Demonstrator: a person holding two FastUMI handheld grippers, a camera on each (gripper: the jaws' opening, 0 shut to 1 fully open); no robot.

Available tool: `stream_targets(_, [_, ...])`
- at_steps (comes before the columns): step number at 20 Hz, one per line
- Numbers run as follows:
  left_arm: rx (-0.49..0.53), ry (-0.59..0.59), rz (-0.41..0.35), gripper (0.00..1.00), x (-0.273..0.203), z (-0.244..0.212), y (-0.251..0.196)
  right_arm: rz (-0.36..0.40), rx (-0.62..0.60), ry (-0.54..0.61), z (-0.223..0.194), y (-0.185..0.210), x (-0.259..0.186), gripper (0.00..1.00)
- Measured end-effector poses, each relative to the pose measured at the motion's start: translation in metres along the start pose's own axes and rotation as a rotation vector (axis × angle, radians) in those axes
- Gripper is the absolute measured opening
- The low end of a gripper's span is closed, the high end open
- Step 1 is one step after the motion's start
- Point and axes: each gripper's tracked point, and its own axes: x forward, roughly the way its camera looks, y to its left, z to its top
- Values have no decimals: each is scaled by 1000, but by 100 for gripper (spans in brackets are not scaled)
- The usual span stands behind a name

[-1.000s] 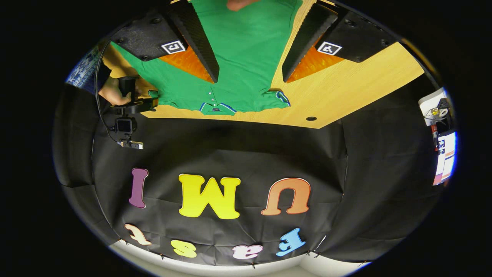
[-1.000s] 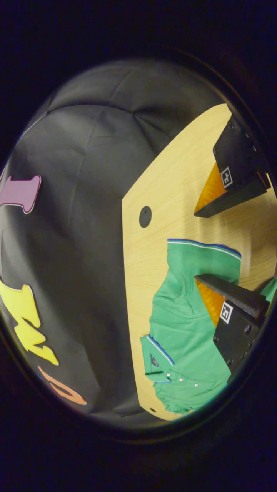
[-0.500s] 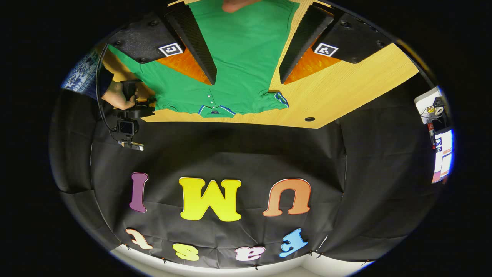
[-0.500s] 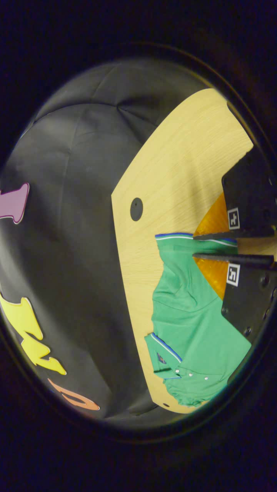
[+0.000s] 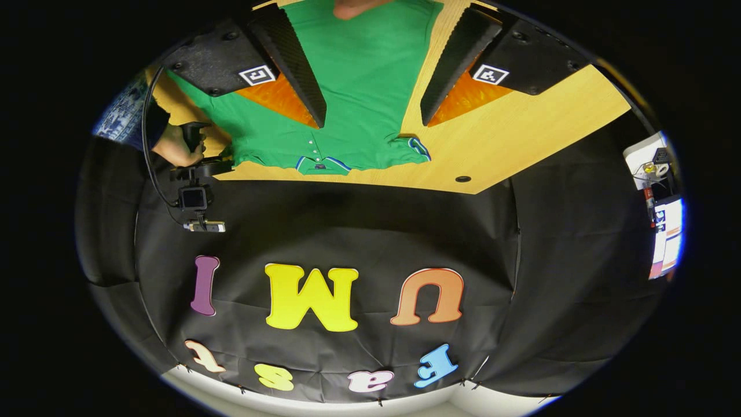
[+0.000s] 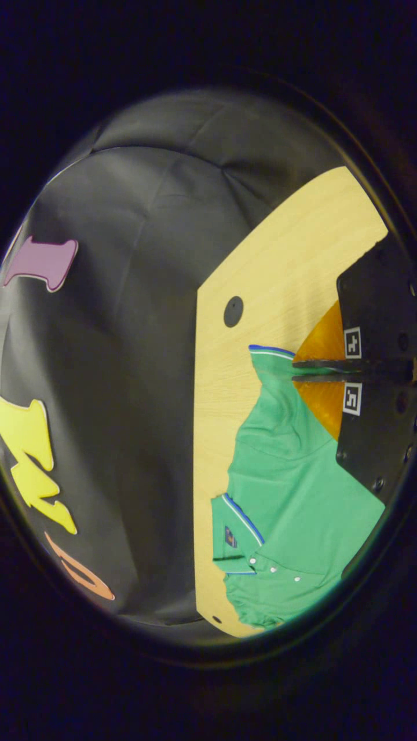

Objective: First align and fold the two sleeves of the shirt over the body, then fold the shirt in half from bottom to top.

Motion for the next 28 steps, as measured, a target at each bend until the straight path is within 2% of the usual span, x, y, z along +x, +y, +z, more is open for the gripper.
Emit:
stream_targets(5, [-28,-22,-8,100,-6,10,4,5,-122,-58,21,21,-20,0])
stream_targets(10, [-32,-10,-23,100,-6,7,2,45,-217,-119,38,66,-44,0])
stream_targets(19, [-56,-27,-9,100,-10,14,13,129,-225,-188,51,138,-77,1])
stream_targets(20, [-58,-30,-9,100,-11,15,13,172,-215,-190,52,150,-81,4])
stream_targets(22, [-55,-29,-10,100,-8,14,11,211,-197,-215,60,161,-100,50])
stream_targets(24, [-50,-21,-14,100,-6,12,8,209,-172,-245,68,157,-104,95])
stream_targets(28, [-41,-22,-16,100,-8,11,4,244,-115,-300,90,158,-142,95])
